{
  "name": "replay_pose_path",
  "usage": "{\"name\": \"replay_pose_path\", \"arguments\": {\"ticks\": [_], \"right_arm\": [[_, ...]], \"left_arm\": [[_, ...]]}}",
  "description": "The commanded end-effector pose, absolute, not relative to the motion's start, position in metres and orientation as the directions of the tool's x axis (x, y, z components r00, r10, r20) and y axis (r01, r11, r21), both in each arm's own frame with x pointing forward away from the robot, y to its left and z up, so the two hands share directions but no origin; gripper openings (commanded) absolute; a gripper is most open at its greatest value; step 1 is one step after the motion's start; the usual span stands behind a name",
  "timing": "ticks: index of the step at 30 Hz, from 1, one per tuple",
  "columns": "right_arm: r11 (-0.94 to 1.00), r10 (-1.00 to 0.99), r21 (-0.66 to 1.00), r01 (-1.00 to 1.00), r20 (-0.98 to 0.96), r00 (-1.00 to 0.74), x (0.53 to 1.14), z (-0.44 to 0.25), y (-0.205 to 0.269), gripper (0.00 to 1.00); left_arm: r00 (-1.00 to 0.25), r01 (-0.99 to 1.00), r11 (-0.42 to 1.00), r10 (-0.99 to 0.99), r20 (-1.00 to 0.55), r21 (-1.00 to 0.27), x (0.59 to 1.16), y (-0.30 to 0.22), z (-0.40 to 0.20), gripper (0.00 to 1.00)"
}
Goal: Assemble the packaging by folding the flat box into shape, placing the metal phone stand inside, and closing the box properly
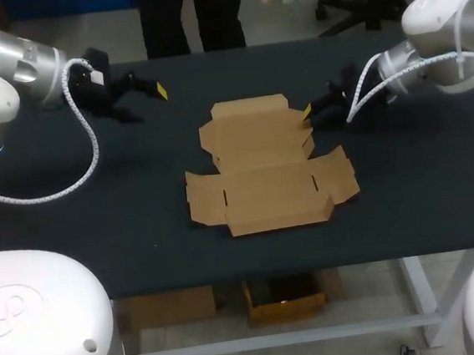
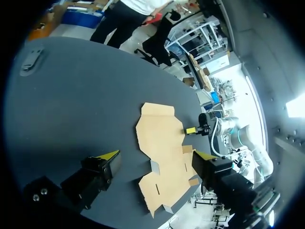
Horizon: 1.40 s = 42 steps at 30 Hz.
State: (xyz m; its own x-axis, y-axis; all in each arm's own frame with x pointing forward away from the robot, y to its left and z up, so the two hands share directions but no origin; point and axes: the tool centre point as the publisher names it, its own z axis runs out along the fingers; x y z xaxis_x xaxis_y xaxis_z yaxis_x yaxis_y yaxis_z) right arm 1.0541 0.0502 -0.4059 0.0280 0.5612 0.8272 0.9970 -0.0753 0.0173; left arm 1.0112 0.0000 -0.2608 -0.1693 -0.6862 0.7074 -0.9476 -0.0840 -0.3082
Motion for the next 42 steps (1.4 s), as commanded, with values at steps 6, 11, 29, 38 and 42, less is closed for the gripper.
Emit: {"name": "replay_pose_path", "arguments": {"ticks": [6, 11, 29, 38, 42], "right_arm": [[-0.090, 0.526, 0.007, 0.996, 0.850, 0.041, 1.052, -0.414, 0.059, 0.36], [-0.098, 0.504, -0.002, 0.995, 0.862, 0.051, 1.051, -0.418, 0.063, 0.36], [-0.065, 0.426, 0.088, 0.994, 0.903, -0.053, 1.049, -0.403, 0.075, 0.00], [-0.063, 0.381, 0.252, 0.966, 0.900, -0.211, 1.044, -0.366, 0.074, 0.00], [-0.037, 0.349, 0.327, 0.944, 0.890, -0.295, 1.042, -0.354, 0.075, 0.00]], "left_arm": [[-0.164, -0.945, -0.096, -0.686, 0.709, -0.311, 1.008, 0.006, -0.263, 1.00], [-0.165, -0.945, -0.097, -0.684, 0.710, -0.312, 1.007, 0.008, -0.264, 1.00], [-0.158, -0.951, -0.098, -0.659, 0.735, -0.292, 1.007, 0.015, -0.268, 1.00], [-0.208, -0.949, -0.050, -0.643, 0.738, -0.311, 1.011, 0.008, -0.267, 1.00], [-0.208, -0.949, -0.050, -0.643, 0.738, -0.311, 1.011, 0.008, -0.267, 1.00]]}}
